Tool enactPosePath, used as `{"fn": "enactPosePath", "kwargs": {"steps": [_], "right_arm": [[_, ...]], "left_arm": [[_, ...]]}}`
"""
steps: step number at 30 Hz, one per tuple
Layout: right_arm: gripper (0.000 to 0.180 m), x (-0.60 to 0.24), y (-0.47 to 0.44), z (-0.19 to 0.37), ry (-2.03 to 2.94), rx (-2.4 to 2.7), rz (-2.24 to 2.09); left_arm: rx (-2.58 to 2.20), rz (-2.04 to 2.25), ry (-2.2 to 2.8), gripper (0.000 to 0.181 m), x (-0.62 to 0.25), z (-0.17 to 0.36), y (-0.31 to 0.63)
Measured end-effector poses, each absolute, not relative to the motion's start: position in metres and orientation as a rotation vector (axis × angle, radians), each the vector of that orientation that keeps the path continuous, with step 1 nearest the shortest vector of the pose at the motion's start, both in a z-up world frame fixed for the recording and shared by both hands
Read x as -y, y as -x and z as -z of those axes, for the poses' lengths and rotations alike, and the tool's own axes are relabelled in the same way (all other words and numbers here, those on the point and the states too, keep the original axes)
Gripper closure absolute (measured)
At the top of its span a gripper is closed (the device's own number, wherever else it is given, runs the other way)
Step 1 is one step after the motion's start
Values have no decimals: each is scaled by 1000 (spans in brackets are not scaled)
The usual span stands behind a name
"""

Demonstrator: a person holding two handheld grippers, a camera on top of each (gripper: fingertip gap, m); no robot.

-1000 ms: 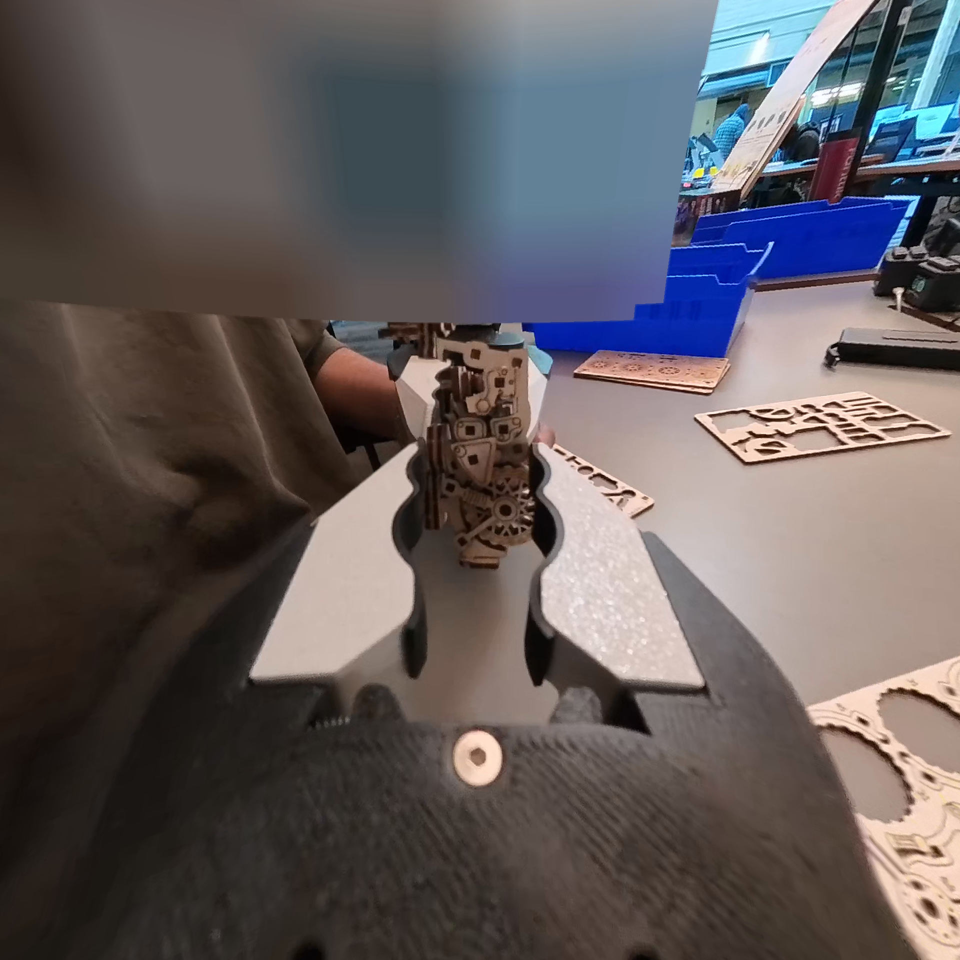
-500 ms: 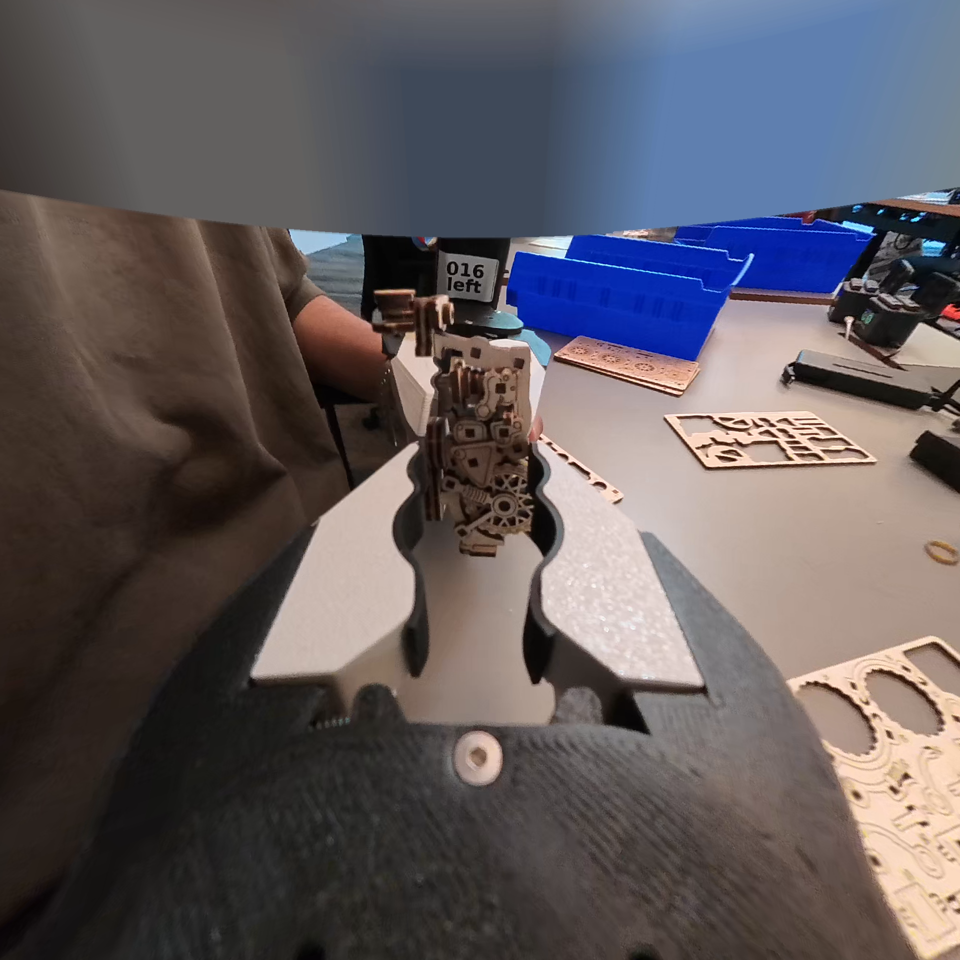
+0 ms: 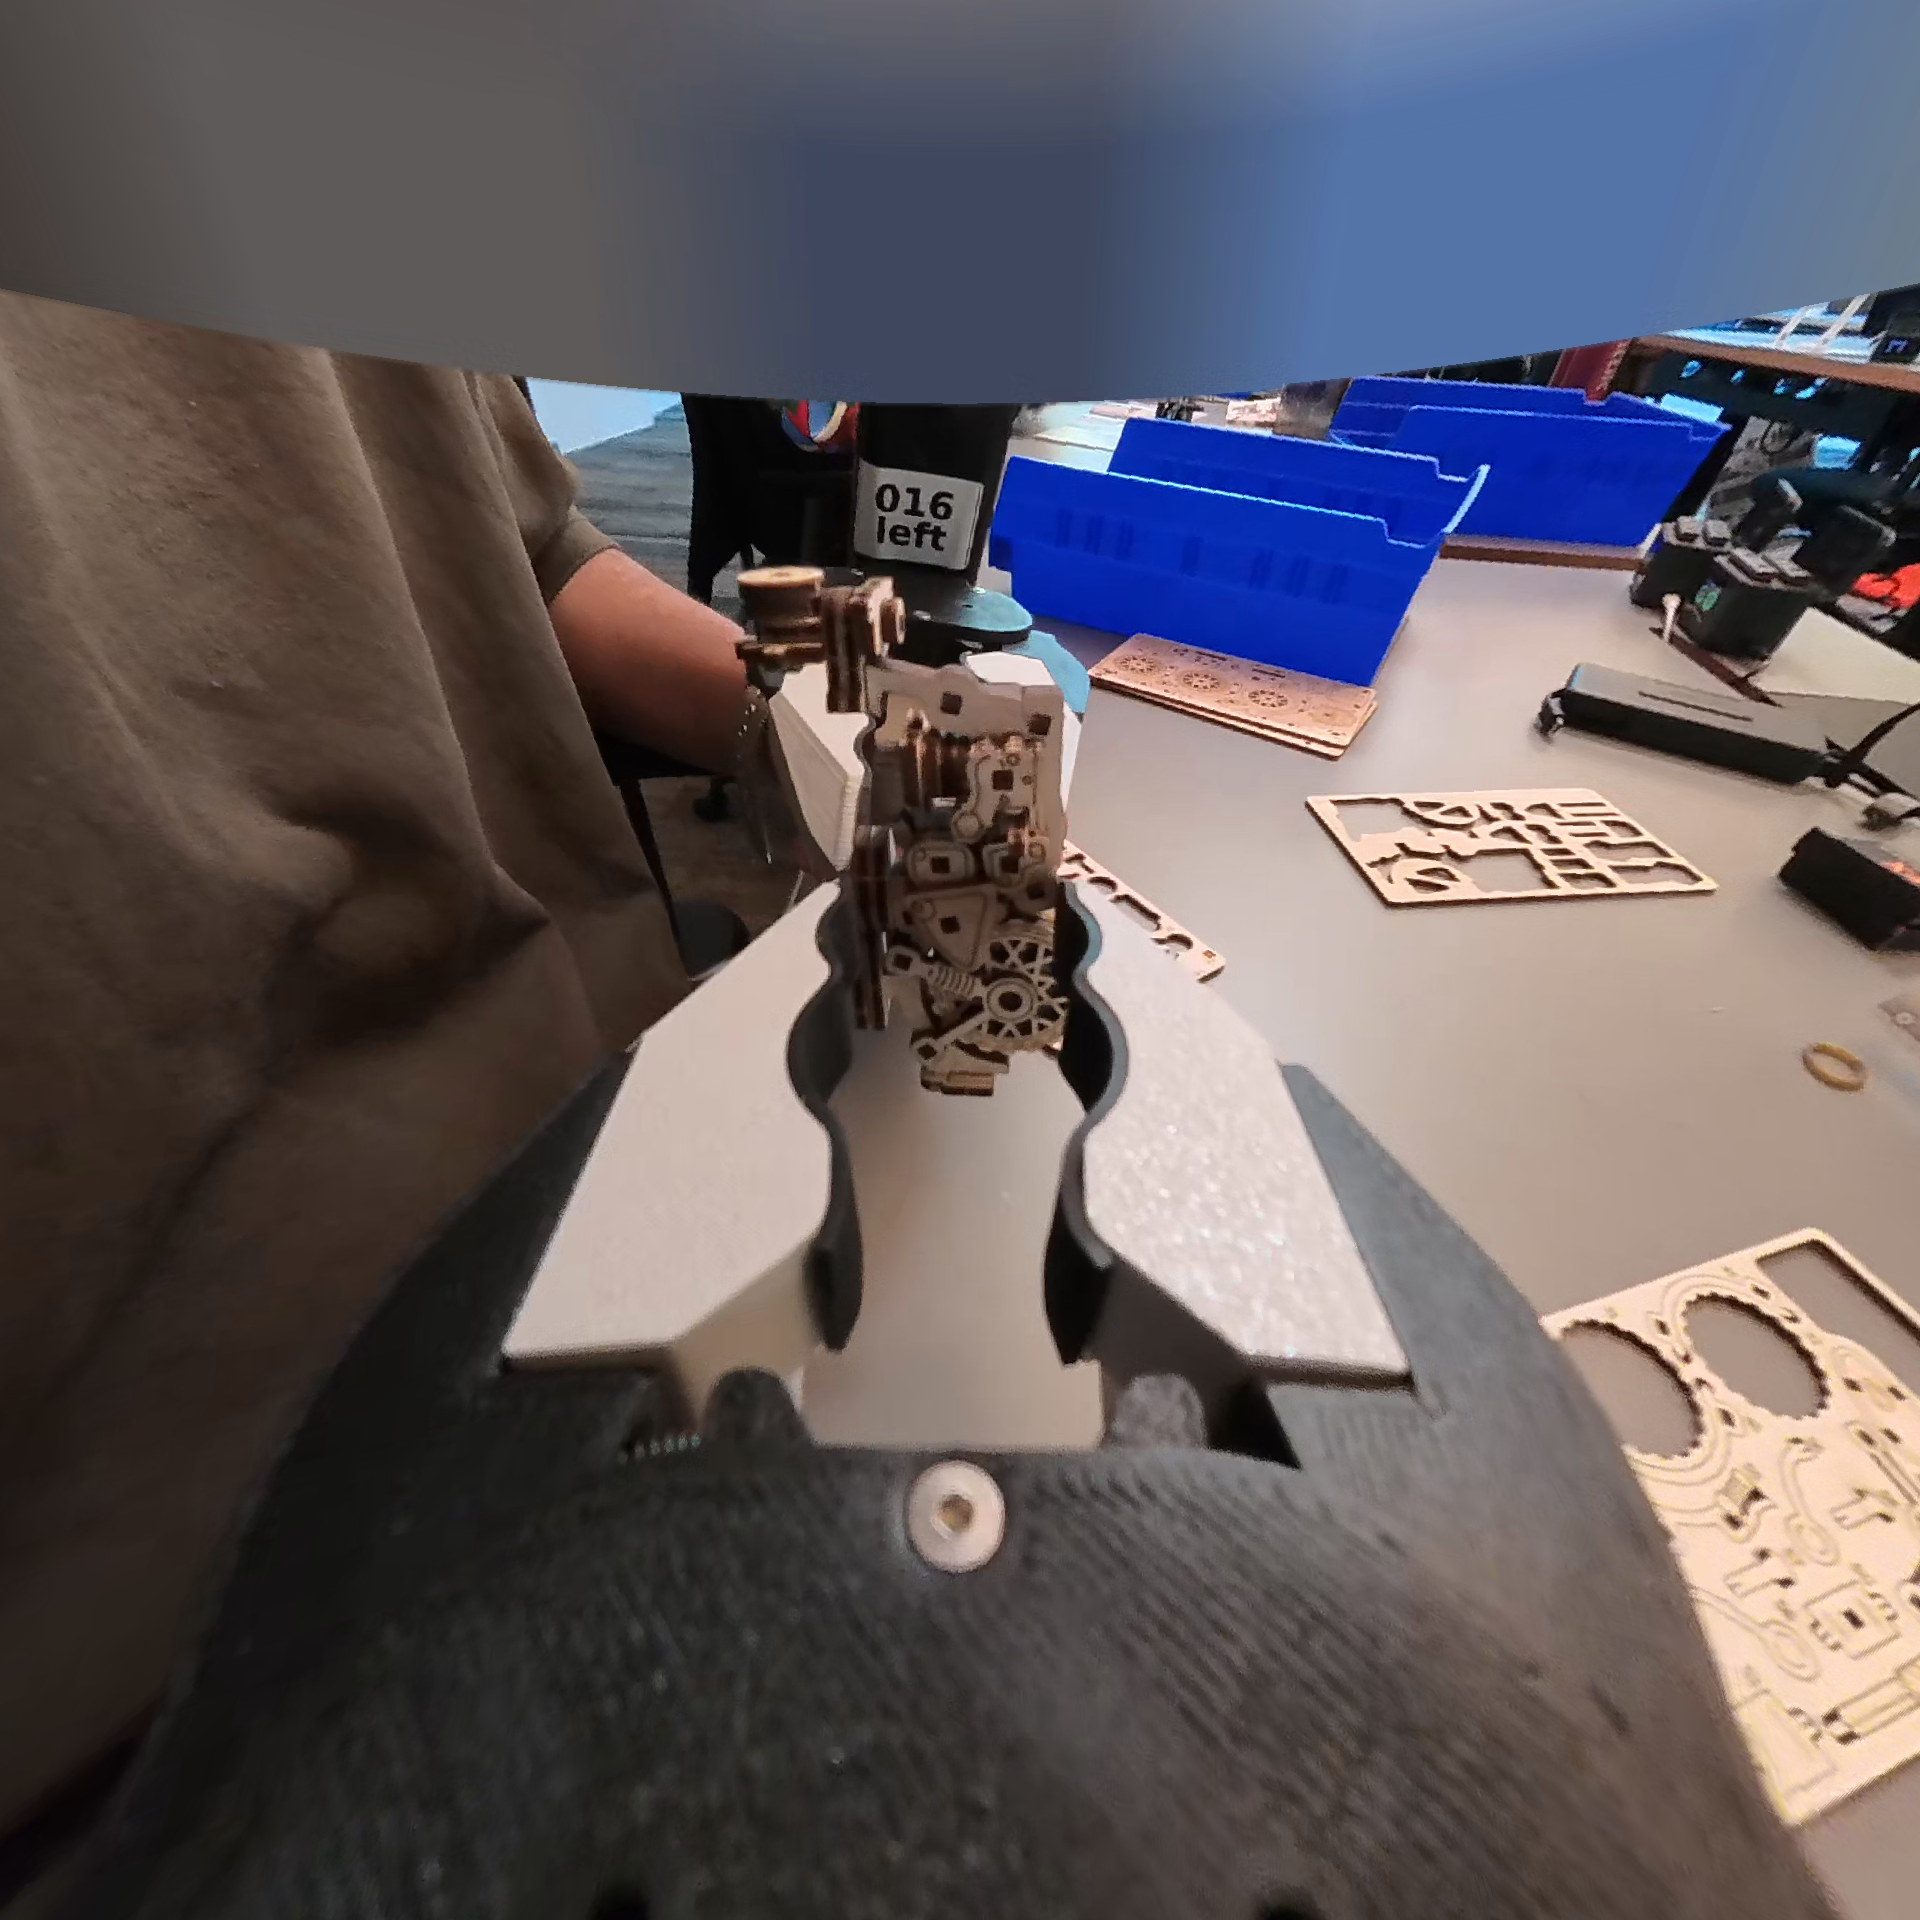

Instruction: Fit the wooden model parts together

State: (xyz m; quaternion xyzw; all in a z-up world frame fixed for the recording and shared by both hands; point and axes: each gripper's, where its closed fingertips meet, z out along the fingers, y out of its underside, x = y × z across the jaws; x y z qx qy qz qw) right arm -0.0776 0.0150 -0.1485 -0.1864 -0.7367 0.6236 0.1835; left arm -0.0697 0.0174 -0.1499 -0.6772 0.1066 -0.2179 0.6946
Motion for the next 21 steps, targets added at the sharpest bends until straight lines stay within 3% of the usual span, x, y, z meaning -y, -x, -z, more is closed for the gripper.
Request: {"fn": "enactPosePath", "kwargs": {"steps": [13,21], "right_arm": [[143,-22,88,152,720,2038,-1944],[144,-19,87,152,785,2040,-2066]], "left_arm": [[-150,502,1533,145,-22,151,80],[-145,512,1523,150,-20,149,81]]}}
